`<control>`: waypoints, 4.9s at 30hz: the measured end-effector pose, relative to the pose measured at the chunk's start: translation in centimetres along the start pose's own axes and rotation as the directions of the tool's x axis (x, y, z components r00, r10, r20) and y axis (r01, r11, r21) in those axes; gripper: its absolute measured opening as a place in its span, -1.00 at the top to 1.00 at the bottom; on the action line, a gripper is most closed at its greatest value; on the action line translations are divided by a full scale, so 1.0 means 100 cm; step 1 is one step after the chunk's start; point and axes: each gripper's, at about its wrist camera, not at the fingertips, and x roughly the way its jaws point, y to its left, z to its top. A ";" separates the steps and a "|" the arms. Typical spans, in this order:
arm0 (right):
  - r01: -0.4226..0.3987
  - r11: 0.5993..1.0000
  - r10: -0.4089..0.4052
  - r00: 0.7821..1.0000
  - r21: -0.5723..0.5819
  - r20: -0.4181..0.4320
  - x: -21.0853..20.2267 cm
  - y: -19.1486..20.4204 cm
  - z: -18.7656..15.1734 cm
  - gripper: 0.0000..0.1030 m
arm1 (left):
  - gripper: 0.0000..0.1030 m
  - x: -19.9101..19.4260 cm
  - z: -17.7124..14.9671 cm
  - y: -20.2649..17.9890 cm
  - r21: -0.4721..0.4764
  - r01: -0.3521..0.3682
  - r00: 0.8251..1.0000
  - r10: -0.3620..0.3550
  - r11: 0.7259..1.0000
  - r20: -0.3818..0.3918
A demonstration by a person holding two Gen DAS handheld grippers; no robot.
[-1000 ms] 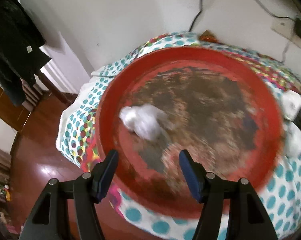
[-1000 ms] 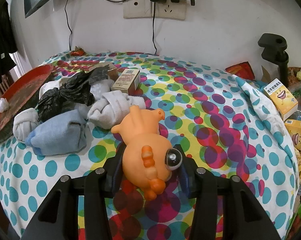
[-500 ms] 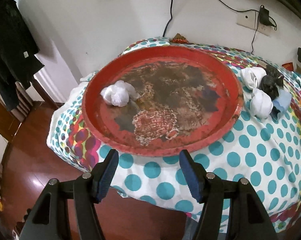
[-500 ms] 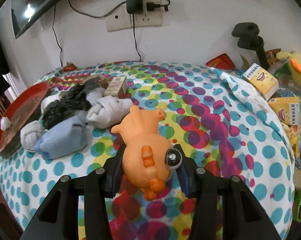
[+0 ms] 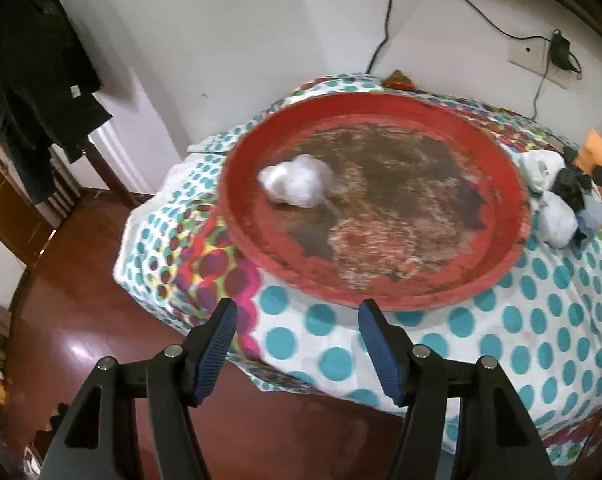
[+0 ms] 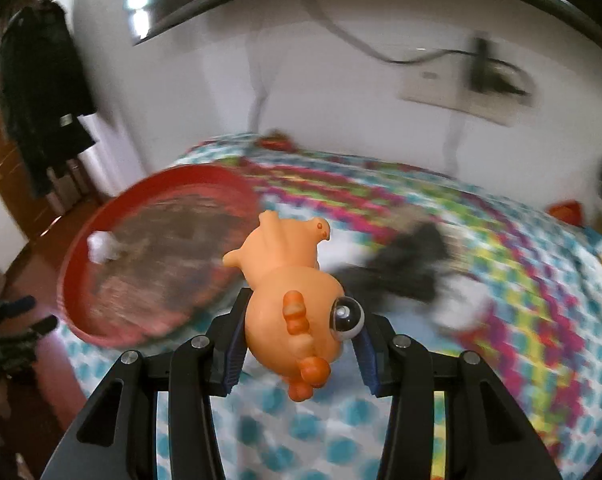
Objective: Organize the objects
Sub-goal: 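Carry the orange toy onto the red tray and open the right gripper, then move the right gripper to the blue sock and grasp it, then grasp the white rolled sock with the left gripper while the right gripper holds the blue sock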
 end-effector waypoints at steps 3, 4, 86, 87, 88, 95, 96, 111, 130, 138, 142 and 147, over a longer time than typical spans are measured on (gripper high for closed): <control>-0.022 0.999 0.021 0.999 -0.034 -0.039 0.028 0.033 0.014 0.15 | -0.25 0.002 0.000 0.014 -0.026 -0.011 1.000 0.010 1.000 -0.011; -0.023 0.999 0.021 0.998 -0.044 -0.051 0.036 0.040 0.018 0.15 | -0.25 0.002 0.001 0.017 -0.031 -0.013 1.000 0.012 0.999 -0.011; 0.115 0.976 -0.100 0.991 0.185 -0.086 -0.007 -0.074 -0.078 -0.54 | -0.26 -0.032 -0.041 -0.128 0.308 0.202 0.979 -0.202 0.930 -0.032; 0.122 0.969 -0.106 0.991 0.213 -0.087 -0.005 -0.075 -0.076 -0.54 | -0.25 -0.031 -0.042 -0.130 0.311 0.204 0.979 -0.203 0.928 -0.034; 0.126 0.960 -0.107 0.991 0.251 -0.086 -0.001 -0.076 -0.074 -0.54 | -0.25 -0.031 -0.042 -0.130 0.315 0.206 0.978 -0.205 0.926 -0.037; 0.187 0.918 -0.153 0.981 0.351 -0.121 0.027 -0.080 -0.063 -0.55 | -0.25 -0.027 -0.041 -0.126 0.301 0.211 0.977 -0.205 0.930 -0.052; 0.197 0.915 -0.163 0.979 0.352 -0.124 0.030 -0.080 -0.063 -0.57 | -0.25 -0.027 -0.041 -0.125 0.295 0.213 0.977 -0.206 0.931 -0.053; 0.177 0.950 -0.172 0.984 0.258 -0.041 0.003 -0.109 -0.082 0.02 | -0.25 -0.023 -0.040 -0.123 0.273 0.237 0.971 -0.234 0.932 -0.046; 0.234 0.940 -0.225 0.972 0.247 -0.067 -0.013 -0.182 -0.109 -0.01 | -0.25 -0.030 -0.008 -0.159 0.259 0.380 0.925 -0.372 0.888 -0.081; 0.245 0.942 -0.233 0.969 0.229 -0.078 -0.011 -0.181 -0.109 -0.09 | -0.25 -0.017 0.045 -0.209 0.318 0.419 0.907 -0.409 0.851 -0.099; 0.241 0.942 -0.229 0.970 0.232 -0.078 -0.011 -0.179 -0.108 -0.11 | -0.25 0.008 0.068 -0.224 0.297 0.411 0.911 -0.384 0.862 -0.148; 0.236 0.943 -0.224 0.971 0.233 -0.078 -0.010 -0.178 -0.108 -0.16 | -0.25 0.034 0.080 -0.237 0.274 0.446 0.892 -0.397 0.852 -0.218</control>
